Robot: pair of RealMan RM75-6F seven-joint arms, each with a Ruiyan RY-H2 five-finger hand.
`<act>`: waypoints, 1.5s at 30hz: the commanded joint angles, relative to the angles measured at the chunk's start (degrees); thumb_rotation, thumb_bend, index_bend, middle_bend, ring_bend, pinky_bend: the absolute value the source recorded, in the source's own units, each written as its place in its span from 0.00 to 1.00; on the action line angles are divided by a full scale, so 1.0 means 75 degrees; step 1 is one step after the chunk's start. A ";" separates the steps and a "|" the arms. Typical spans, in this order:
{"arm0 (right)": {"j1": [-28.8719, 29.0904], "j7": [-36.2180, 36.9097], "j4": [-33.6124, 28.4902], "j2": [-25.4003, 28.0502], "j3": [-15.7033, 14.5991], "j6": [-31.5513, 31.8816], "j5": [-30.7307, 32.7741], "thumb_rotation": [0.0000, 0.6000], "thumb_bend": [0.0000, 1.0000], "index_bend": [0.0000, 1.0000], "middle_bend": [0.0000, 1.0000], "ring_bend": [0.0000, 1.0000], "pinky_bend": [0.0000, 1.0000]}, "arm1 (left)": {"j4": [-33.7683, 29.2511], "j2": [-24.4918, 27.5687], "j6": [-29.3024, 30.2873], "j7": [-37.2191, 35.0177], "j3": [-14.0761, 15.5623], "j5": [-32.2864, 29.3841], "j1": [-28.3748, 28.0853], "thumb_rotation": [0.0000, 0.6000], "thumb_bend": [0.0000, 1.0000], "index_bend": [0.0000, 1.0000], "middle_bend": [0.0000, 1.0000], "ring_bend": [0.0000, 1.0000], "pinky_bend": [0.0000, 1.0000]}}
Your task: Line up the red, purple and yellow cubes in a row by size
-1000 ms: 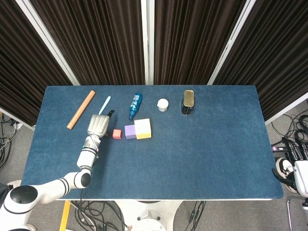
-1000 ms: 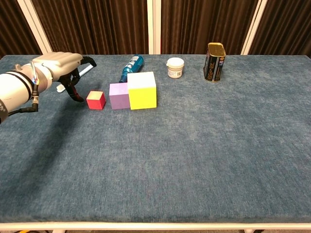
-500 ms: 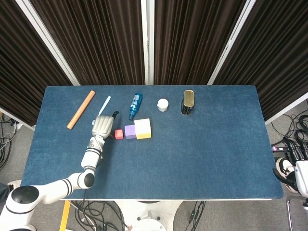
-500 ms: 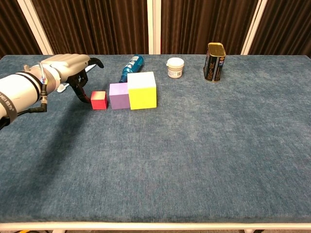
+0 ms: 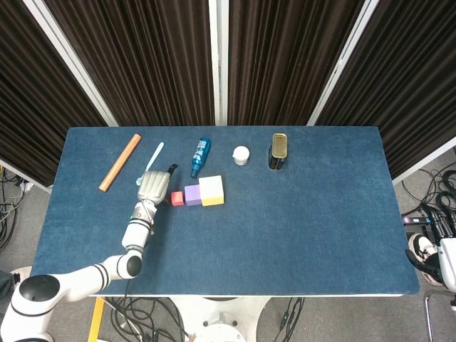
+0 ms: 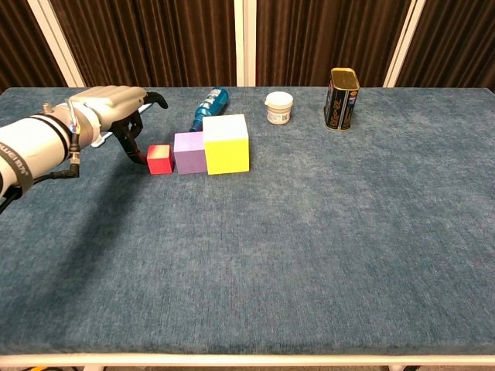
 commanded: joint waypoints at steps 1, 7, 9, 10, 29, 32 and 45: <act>0.0003 -0.0001 0.0000 0.0002 0.0003 -0.0007 0.0007 1.00 0.13 0.05 0.12 0.01 0.13 | 0.0021 -0.0029 -0.0018 0.0009 -0.0035 -0.0012 -0.0028 1.00 0.11 0.19 0.92 0.93 1.00; -0.0005 -0.0006 0.0009 0.0005 0.0000 -0.0020 0.0028 1.00 0.13 0.05 0.12 0.01 0.13 | 0.0064 -0.0102 -0.0051 0.0038 -0.0084 0.0010 -0.0103 1.00 0.11 0.19 0.92 0.92 1.00; -0.0010 -0.0003 0.0013 0.0010 0.0001 -0.0025 0.0043 1.00 0.13 0.05 0.12 0.01 0.13 | 0.0075 -0.0124 -0.0063 0.0036 -0.0088 0.0021 -0.0114 1.00 0.11 0.19 0.92 0.92 1.00; -0.0013 0.0001 0.0016 0.0010 0.0003 -0.0023 0.0050 1.00 0.13 0.05 0.12 0.01 0.13 | 0.0079 -0.0130 -0.0069 0.0034 -0.0092 0.0024 -0.0119 1.00 0.11 0.19 0.91 0.92 1.00; -0.0031 0.0016 0.0035 0.0013 0.0012 -0.0037 0.0092 1.00 0.13 0.05 0.12 0.01 0.13 | 0.0071 -0.0140 -0.0095 0.0097 -0.0113 -0.0011 -0.0108 1.00 0.11 0.18 0.91 0.91 1.00; -0.0021 -0.0012 0.0012 0.0017 0.0017 -0.0044 0.0084 1.00 0.13 0.05 0.12 0.01 0.13 | -0.0176 0.0056 0.0048 0.0100 -0.0058 0.0020 0.0042 1.00 0.11 0.17 0.90 0.91 1.00; 0.0095 -0.0060 -0.0048 0.0061 0.0075 -0.0173 0.0105 1.00 0.13 0.05 0.12 0.01 0.13 | -0.2713 0.2593 0.1963 -0.1159 0.0122 0.1151 0.1749 1.00 0.11 0.16 0.67 0.63 0.84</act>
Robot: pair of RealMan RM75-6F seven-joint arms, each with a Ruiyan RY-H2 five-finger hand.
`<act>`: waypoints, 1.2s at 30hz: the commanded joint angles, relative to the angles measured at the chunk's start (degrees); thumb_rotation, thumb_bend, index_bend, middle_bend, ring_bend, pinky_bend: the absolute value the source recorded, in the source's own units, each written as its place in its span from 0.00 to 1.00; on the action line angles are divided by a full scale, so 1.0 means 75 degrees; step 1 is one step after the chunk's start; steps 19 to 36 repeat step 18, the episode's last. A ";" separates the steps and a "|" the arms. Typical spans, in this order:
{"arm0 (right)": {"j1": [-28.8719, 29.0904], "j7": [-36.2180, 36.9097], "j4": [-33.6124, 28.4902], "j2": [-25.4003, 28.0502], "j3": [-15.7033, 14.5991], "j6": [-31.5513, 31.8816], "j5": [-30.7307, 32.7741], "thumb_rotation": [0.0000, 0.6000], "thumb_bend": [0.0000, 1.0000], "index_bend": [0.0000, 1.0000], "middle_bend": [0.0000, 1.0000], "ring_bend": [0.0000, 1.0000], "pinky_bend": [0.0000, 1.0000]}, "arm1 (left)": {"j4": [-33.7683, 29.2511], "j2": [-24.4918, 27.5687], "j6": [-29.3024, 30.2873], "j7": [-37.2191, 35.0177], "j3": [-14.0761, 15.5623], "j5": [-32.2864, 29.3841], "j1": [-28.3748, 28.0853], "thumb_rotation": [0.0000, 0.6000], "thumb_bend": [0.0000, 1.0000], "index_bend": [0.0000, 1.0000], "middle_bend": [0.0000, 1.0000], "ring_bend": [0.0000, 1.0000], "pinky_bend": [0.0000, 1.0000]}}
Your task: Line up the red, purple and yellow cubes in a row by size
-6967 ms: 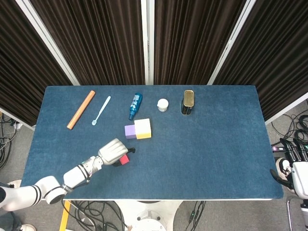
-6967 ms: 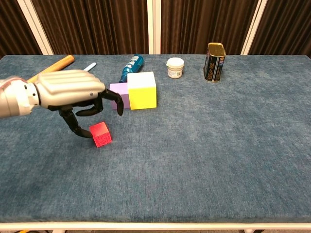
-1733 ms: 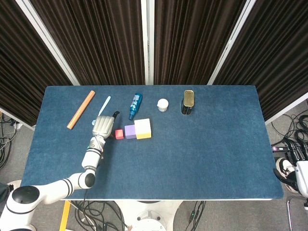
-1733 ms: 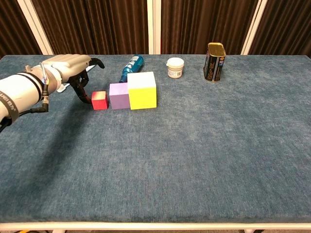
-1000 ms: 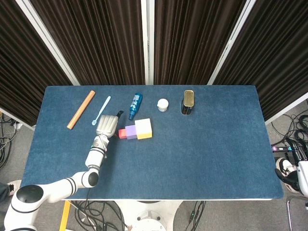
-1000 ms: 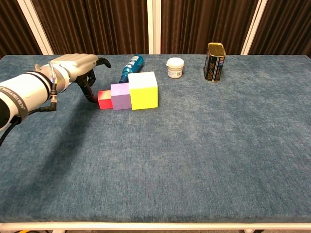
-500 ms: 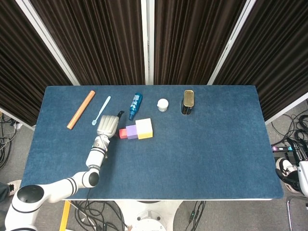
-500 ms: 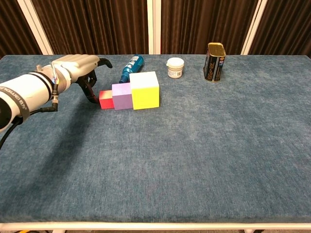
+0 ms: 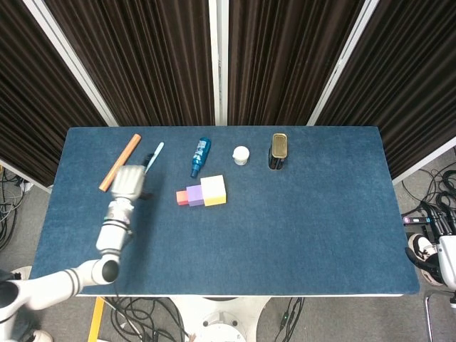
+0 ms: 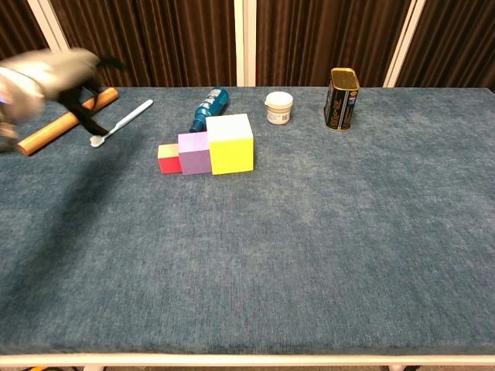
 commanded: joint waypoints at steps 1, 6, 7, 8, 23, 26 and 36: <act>0.0034 0.0032 0.0051 -0.0001 0.0004 -0.0056 0.0011 1.00 0.13 0.05 0.11 0.01 0.13 | -0.0710 0.1037 0.0944 -0.0929 0.0278 0.0940 0.0931 1.00 0.11 0.16 0.62 0.56 0.75; 0.0135 0.0122 0.0183 -0.0046 -0.0049 -0.0241 -0.0066 1.00 0.13 0.04 0.03 0.00 0.11 | -0.0800 0.1727 0.1696 -0.1705 0.0918 0.1986 0.1768 1.00 0.11 0.17 0.32 0.27 0.37; 0.0156 0.0133 0.0194 -0.0054 -0.0057 -0.0275 -0.0079 1.00 0.13 0.03 0.01 0.00 0.09 | -0.0793 0.1781 0.1938 -0.1758 0.1015 0.2152 0.1930 1.00 0.11 0.17 0.29 0.24 0.33; 0.0180 0.0148 0.0208 -0.0072 -0.0063 -0.0302 -0.0101 1.00 0.13 0.02 0.01 0.00 0.09 | -0.0797 0.1849 0.2244 -0.1815 0.1154 0.2399 0.2130 1.00 0.11 0.17 0.28 0.23 0.31; 0.0167 0.0067 0.0326 -0.0315 -0.0050 0.0048 -0.0363 1.00 0.13 0.00 0.00 0.00 0.06 | -0.1188 0.2253 0.3964 -0.1916 0.1810 0.3178 0.3612 1.00 0.11 0.17 0.26 0.22 0.27; 0.0167 0.0067 0.0326 -0.0315 -0.0050 0.0048 -0.0363 1.00 0.13 0.00 0.00 0.00 0.06 | -0.1188 0.2253 0.3964 -0.1916 0.1810 0.3178 0.3612 1.00 0.11 0.17 0.26 0.22 0.27; 0.0167 0.0067 0.0326 -0.0315 -0.0050 0.0048 -0.0363 1.00 0.13 0.00 0.00 0.00 0.06 | -0.1188 0.2253 0.3964 -0.1916 0.1810 0.3178 0.3612 1.00 0.11 0.17 0.26 0.22 0.27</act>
